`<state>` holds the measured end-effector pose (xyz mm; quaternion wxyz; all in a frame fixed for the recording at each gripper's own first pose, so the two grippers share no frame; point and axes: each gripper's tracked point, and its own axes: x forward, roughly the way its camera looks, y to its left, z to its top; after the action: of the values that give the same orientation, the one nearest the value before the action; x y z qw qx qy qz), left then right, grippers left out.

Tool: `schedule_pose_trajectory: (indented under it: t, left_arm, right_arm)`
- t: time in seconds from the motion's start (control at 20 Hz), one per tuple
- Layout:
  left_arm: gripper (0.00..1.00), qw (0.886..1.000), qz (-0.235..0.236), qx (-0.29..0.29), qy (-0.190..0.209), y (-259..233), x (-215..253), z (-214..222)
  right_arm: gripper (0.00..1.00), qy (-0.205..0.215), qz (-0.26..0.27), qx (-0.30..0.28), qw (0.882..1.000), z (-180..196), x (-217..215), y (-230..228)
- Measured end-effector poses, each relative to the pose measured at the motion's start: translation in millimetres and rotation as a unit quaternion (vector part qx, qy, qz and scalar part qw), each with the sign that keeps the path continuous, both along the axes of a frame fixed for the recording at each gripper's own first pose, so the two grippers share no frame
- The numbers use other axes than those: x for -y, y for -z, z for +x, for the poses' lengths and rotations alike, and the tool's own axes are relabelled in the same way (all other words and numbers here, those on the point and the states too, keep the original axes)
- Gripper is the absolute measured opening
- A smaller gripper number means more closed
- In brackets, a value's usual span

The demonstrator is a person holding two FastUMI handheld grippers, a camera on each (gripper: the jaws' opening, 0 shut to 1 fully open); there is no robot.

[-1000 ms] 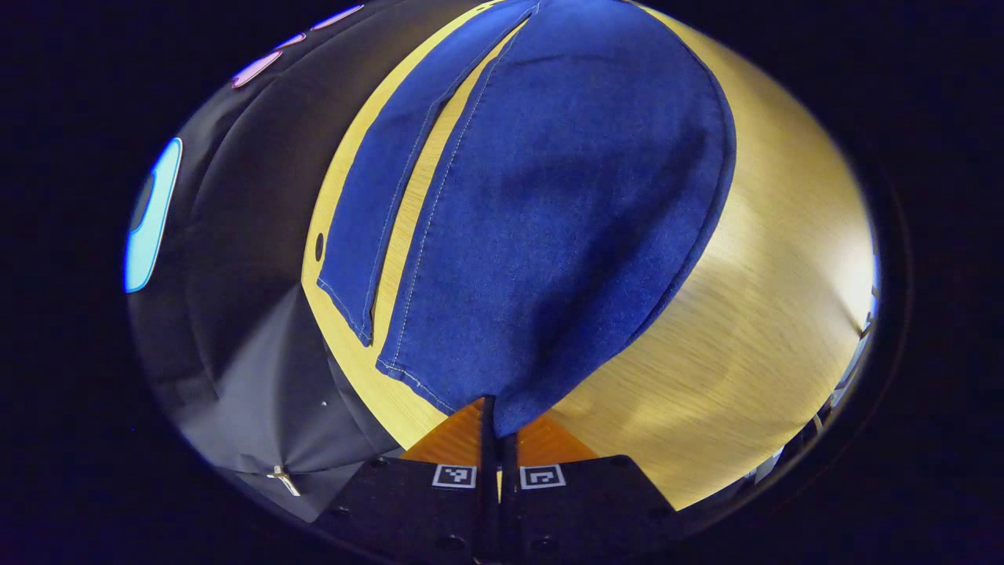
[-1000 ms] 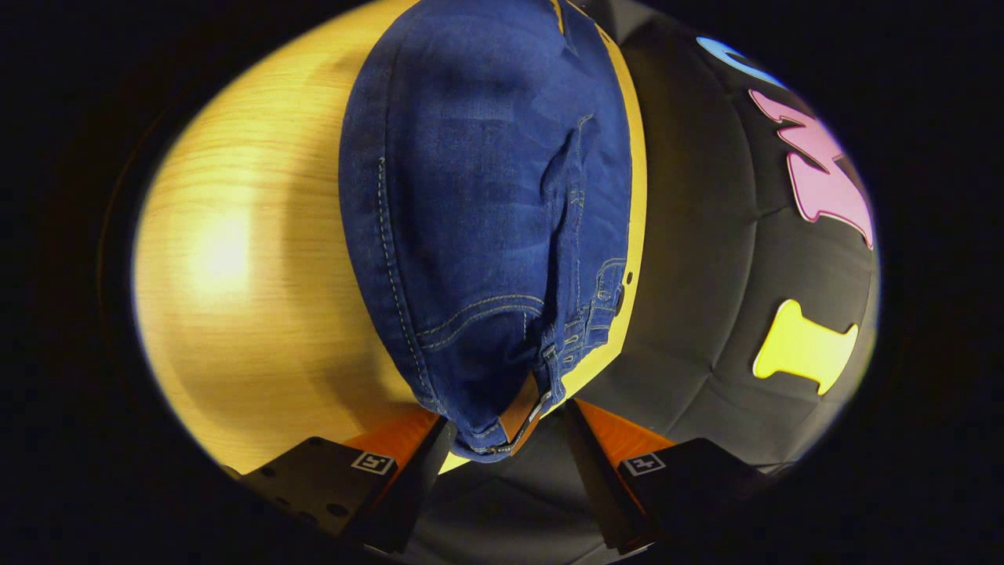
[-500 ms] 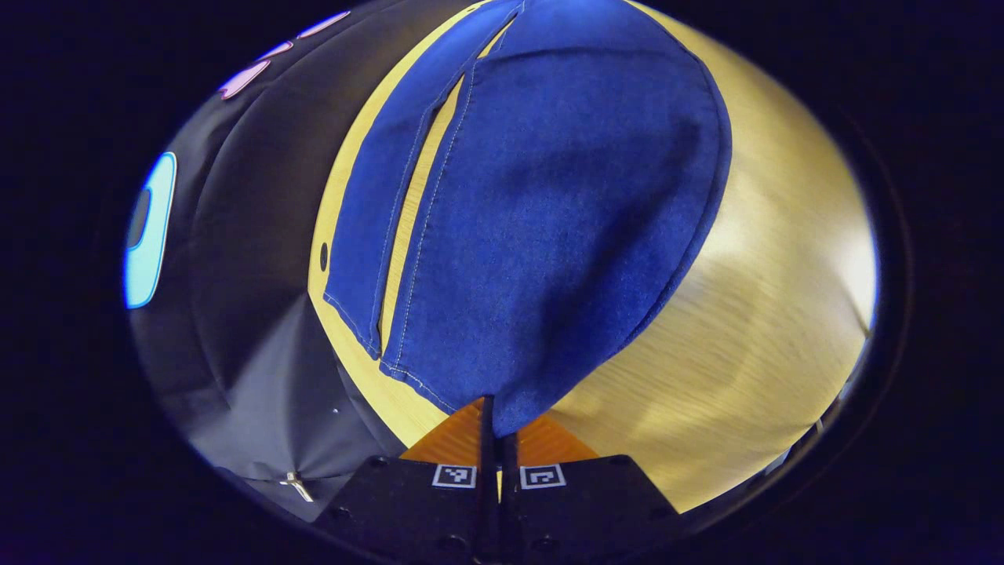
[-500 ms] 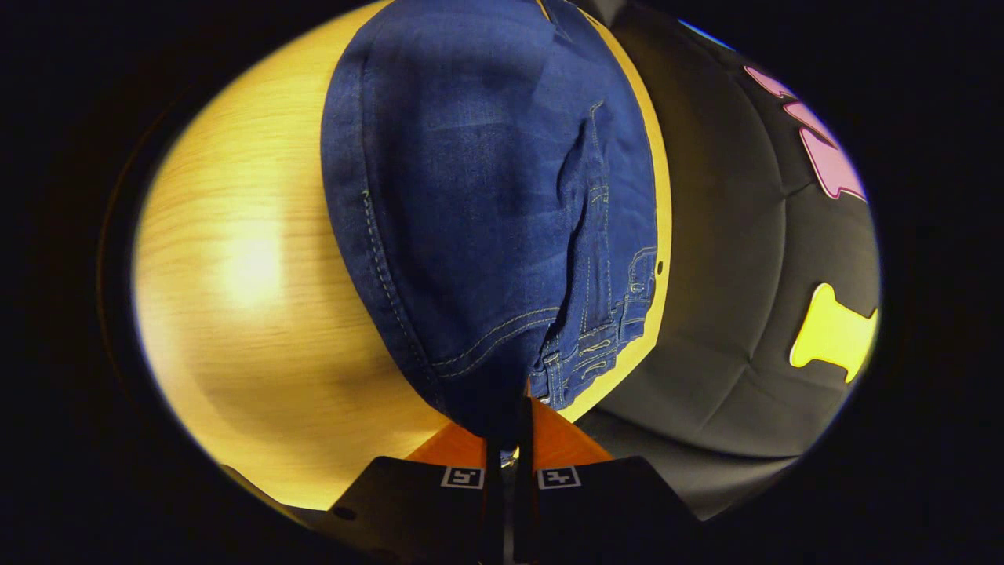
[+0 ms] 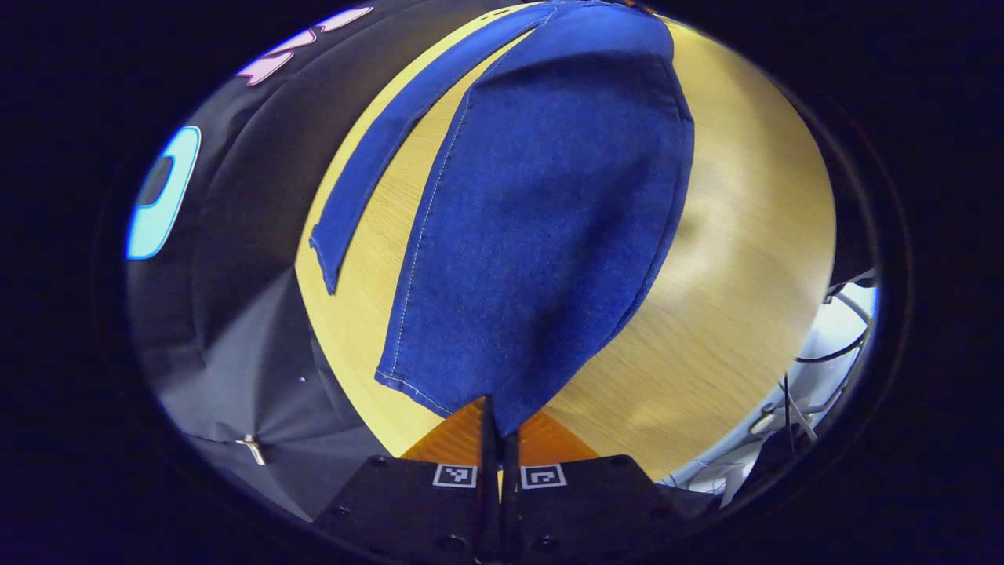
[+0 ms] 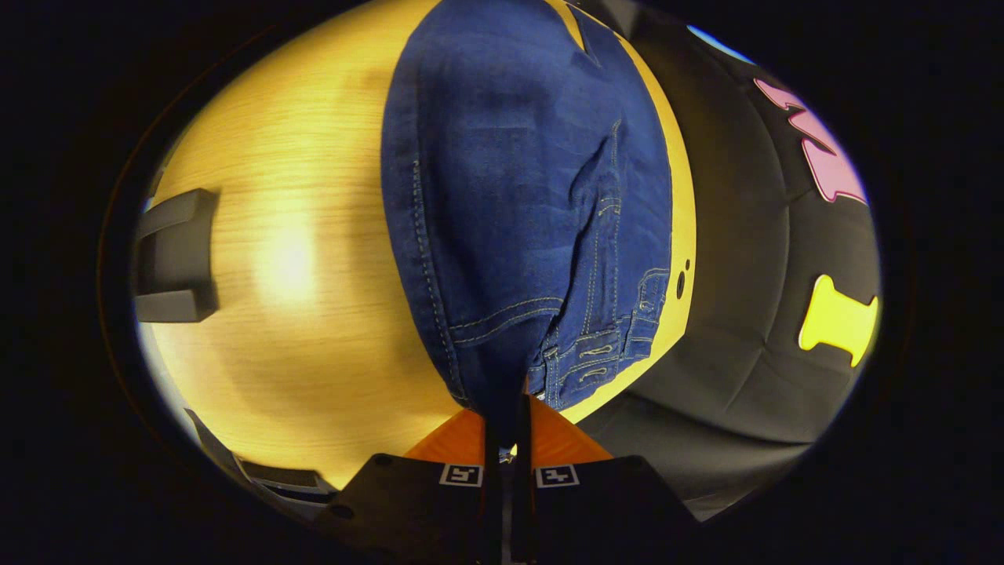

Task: Grasp the waist and the cuffs of the jeans and fold them to make the two legs overlap; first hold the waist and fold one-third of the jeans toward the cuffs, then hold the cuffs and fold the remaining one-third in the same direction to finish folding.

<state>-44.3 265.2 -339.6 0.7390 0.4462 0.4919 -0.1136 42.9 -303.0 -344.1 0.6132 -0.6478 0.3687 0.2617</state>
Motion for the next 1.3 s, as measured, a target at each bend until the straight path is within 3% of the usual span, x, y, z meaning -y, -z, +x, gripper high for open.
schedule_pose_trajectory:
  t: [0.25,0.4,0.5,0.65,0.9,1.1,1.2,1.3]
  left_arm:
    - [0.06,0.997,-0.062,-0.039,-0.004,-39.0,0.8,-3.2]
    - [0.06,0.995,-0.089,-0.038,-0.029,-72.5,-12.1,13.3]
    - [0.06,0.992,-0.115,-0.021,-0.041,-102.1,-9.8,45.2]
    - [0.06,0.991,-0.129,-0.007,-0.029,-133.1,-2.5,106.3]
    - [0.06,0.984,-0.173,-0.050,0.000,-149.4,15.3,152.4]
    - [0.06,0.965,-0.245,-0.087,-0.039,-165.1,16.4,190.7]
    - [0.06,0.960,-0.256,-0.085,-0.080,-158.8,-3.3,222.1]
    - [0.09,0.947,-0.284,-0.066,-0.135,-154.4,-19.1,262.4]
  right_arm:
    - [0.09,0.003,0.027,0.014,1.000,20.8,-8.4,-49.1]
    - [0.10,0.003,0.036,0.028,0.999,51.2,-16.4,-73.9]
    - [0.06,0.012,0.049,0.039,0.998,73.3,-23.5,-82.6]
    - [0.05,0.014,0.077,0.037,0.996,97.2,-41.6,-90.8]
    - [0.05,0.011,0.093,0.025,0.995,123.1,-52.7,-109.5]
    - [0.05,0.075,0.170,0.026,0.982,171.2,-59.2,-135.3]
    - [0.05,0.121,0.206,0.034,0.971,207.3,-55.7,-142.9]
    - [0.05,0.182,0.239,0.042,0.953,247.2,-45.7,-139.4]
